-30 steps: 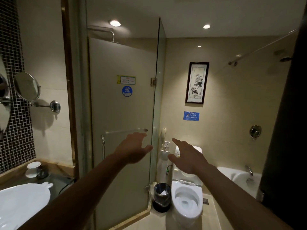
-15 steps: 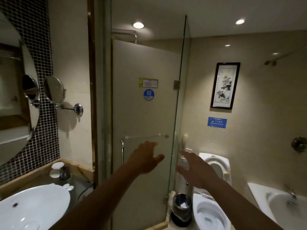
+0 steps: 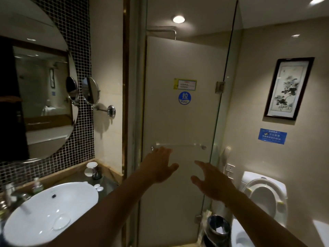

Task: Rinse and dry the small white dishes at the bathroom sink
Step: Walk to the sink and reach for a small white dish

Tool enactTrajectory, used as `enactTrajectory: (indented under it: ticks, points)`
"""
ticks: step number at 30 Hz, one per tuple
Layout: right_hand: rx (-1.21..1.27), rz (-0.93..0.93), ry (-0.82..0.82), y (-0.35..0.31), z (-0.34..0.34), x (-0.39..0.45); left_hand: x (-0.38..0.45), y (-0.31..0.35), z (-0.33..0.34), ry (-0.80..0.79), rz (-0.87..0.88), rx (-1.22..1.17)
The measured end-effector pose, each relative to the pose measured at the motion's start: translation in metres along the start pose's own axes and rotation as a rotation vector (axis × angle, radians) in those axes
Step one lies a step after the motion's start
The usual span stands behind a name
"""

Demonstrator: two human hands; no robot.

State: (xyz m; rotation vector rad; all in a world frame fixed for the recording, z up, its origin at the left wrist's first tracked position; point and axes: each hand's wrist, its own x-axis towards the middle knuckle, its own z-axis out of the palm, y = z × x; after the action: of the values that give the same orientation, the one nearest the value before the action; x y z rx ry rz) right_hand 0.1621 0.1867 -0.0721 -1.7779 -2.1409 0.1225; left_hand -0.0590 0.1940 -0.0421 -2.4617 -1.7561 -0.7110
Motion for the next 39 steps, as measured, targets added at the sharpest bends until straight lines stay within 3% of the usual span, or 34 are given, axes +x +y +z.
enactTrajectory:
  ticks: [16, 29, 39]
  points:
    - [-0.003, -0.137, -0.070, -0.054, 0.056, 0.098, 0.028, -0.091, 0.007, 0.049, -0.147, 0.035]
    - [0.135, -0.260, -0.120, -0.112, 0.107, 0.182, 0.057, -0.176, 0.018, 0.095, -0.249, 0.022]
    - [0.142, -0.402, -0.202, -0.143, 0.152, 0.261, 0.095, -0.248, 0.041, 0.078, -0.440, 0.044]
